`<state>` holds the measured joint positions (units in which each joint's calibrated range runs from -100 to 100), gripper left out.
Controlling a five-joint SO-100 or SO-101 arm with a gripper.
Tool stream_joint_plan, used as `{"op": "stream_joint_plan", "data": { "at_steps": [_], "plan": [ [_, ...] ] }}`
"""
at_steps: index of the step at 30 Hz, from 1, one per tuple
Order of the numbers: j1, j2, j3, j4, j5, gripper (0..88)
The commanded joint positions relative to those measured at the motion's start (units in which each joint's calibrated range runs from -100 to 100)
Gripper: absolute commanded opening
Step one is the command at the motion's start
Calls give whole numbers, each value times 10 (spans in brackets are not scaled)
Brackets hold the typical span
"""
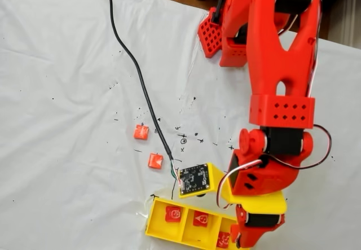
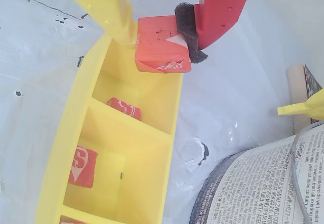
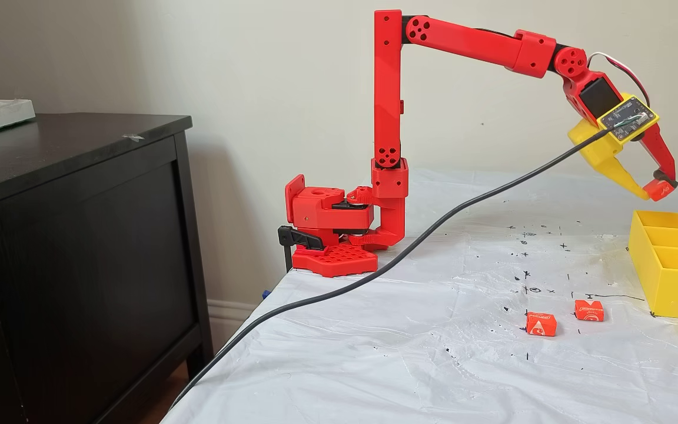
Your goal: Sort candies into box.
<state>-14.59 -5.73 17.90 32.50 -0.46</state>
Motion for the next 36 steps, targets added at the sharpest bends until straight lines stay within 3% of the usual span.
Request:
{"op": "stream_joint_plan", "data": {
  "at_steps": [1, 6, 8, 9, 11, 18, 23, 29, 32, 36],
  "plan": [
    [-10, 3, -87, -18, 0, 1],
    [-6, 8, -91, -17, -1, 39],
    [-4, 9, -92, -15, -2, 156],
    [-3, 11, -96, -8, -11, 260],
    [-1, 11, -97, -4, -20, 326],
    [1, -5, -90, 3, -28, 391],
    [2, -14, -86, 7, -26, 383],
    [3, -27, -82, 13, -21, 289],
    [4, -50, -77, 24, -1, 26],
    [10, -66, -75, 47, 1, 2]
  ]
}}
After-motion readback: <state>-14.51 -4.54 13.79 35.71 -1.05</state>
